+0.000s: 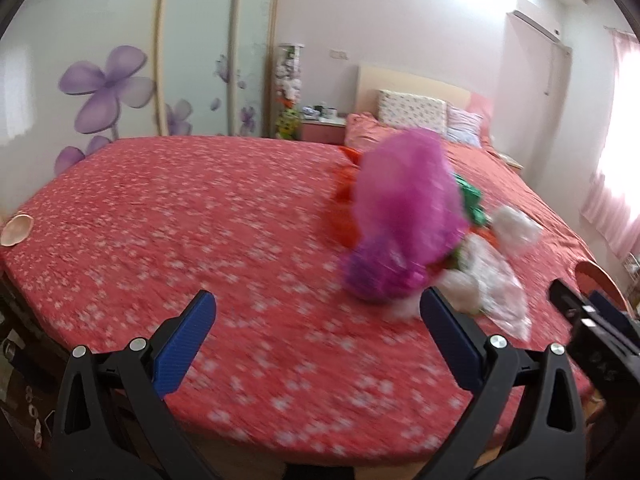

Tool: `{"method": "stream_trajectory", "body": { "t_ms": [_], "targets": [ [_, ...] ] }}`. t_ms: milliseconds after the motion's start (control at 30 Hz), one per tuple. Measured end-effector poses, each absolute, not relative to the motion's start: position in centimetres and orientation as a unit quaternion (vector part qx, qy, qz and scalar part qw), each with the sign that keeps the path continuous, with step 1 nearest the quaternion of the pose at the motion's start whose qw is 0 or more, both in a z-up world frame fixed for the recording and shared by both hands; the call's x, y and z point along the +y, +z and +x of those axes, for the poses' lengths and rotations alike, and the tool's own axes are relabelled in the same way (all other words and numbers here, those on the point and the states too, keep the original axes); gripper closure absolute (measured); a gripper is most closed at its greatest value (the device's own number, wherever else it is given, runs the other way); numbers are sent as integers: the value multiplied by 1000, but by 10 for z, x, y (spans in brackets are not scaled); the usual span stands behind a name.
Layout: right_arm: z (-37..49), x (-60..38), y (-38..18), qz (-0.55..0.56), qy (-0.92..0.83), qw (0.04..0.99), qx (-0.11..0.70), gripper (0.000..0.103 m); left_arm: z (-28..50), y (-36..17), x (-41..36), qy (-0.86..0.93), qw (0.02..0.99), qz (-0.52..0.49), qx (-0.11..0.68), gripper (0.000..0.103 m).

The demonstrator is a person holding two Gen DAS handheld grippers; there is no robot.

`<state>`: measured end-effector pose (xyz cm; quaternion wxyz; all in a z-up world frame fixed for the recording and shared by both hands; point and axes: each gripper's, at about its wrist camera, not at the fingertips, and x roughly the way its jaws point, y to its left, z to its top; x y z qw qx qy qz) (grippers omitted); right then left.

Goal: Collect trash
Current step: 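Grasp the clear plastic bag with the right tool while the left tool reaches toward the magenta bag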

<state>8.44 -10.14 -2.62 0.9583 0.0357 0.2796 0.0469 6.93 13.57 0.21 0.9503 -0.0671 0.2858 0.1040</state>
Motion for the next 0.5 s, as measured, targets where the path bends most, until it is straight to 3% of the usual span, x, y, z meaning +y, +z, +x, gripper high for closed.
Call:
{"method": "stream_trajectory", "body": {
  "t_ms": [67,300,367,433,500],
  "targets": [
    [100,-88,-33,39,65,952,298,46,73,0,146,111,949,-70,286,2],
    [144,-60,-63,45,94,929,354,59,83,-9,178,105,942,-101,301,2],
    [148,-58,-69,42,104,923,367,79,85,-11,182,94,943,-107,302,2],
    [145,-60,-69,36,110,926,360,91,88,-11,181,83,943,-109,303,2],
    [141,-64,-65,38,115,927,356,92,92,-12,178,68,944,-108,305,2]
  ]
}}
